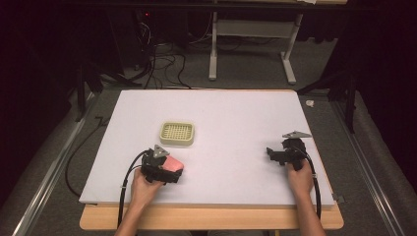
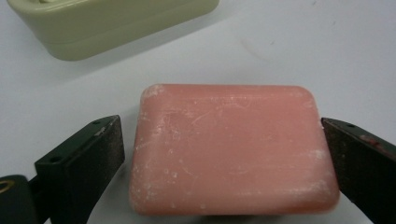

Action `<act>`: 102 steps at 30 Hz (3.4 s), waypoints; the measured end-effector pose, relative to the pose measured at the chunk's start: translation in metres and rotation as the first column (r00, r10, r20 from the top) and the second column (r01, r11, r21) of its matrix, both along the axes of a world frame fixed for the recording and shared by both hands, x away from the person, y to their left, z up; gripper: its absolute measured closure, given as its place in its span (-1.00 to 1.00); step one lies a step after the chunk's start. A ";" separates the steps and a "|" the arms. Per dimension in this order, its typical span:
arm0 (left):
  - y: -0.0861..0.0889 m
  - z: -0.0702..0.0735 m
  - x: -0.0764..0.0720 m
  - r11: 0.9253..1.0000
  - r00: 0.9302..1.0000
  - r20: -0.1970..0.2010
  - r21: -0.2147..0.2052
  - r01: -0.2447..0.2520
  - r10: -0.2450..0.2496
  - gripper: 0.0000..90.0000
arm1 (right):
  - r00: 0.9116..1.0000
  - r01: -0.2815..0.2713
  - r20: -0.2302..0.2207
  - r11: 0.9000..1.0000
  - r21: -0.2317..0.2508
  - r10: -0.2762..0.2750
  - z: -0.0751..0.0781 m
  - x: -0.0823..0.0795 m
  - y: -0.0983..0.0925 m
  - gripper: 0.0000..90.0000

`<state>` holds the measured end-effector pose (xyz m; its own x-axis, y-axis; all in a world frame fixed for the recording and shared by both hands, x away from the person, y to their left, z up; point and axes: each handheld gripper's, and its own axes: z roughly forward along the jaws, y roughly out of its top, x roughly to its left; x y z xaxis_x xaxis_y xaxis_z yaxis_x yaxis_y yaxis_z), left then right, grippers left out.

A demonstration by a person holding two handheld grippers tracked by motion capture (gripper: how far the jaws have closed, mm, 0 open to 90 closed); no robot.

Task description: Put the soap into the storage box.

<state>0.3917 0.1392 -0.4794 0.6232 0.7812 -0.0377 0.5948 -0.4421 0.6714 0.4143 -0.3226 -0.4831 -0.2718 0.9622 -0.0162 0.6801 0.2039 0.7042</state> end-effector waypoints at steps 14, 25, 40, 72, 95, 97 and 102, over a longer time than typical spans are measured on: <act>-0.003 0.000 -0.001 1.000 1.000 0.000 0.025 0.003 -0.003 -0.71 | 1.000 -0.001 0.000 1.000 0.000 0.001 0.000 0.000 0.000 -0.70; -0.004 0.002 -0.002 0.999 1.000 -0.014 0.039 0.001 -0.001 -0.69 | 1.000 -0.001 0.000 1.000 0.000 0.001 0.000 0.000 0.000 -0.70; -0.005 0.014 -0.001 1.000 1.000 0.003 0.015 0.016 -0.017 -0.69 | 1.000 -0.001 0.000 1.000 0.001 0.001 0.000 0.000 0.000 -0.70; 0.013 0.039 0.019 0.986 0.996 -0.040 -0.145 -0.082 0.078 -0.69 | 1.000 -0.002 0.001 1.000 -0.002 0.002 0.000 0.000 0.000 -0.70; 0.000 0.068 0.042 0.983 0.990 -0.012 -0.124 -0.139 0.139 -0.69 | 1.000 -0.002 0.001 1.000 -0.001 0.002 0.000 0.000 0.000 -0.70; -0.001 0.070 0.045 0.983 0.990 -0.008 -0.126 -0.137 0.137 -0.69 | 1.000 -0.002 0.001 1.000 -0.002 0.002 0.000 0.000 0.000 -0.70; -0.003 0.074 0.052 0.983 0.990 -0.004 -0.115 -0.141 0.142 -0.69 | 1.000 -0.001 0.000 1.000 0.001 0.001 0.000 0.000 0.000 -0.70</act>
<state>0.4442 0.1360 -0.4057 0.5069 0.8521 -0.1301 0.6431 -0.2733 0.7154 0.4143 -0.3226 -0.4830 -0.2723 0.9621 -0.0150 0.6802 0.2035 0.7042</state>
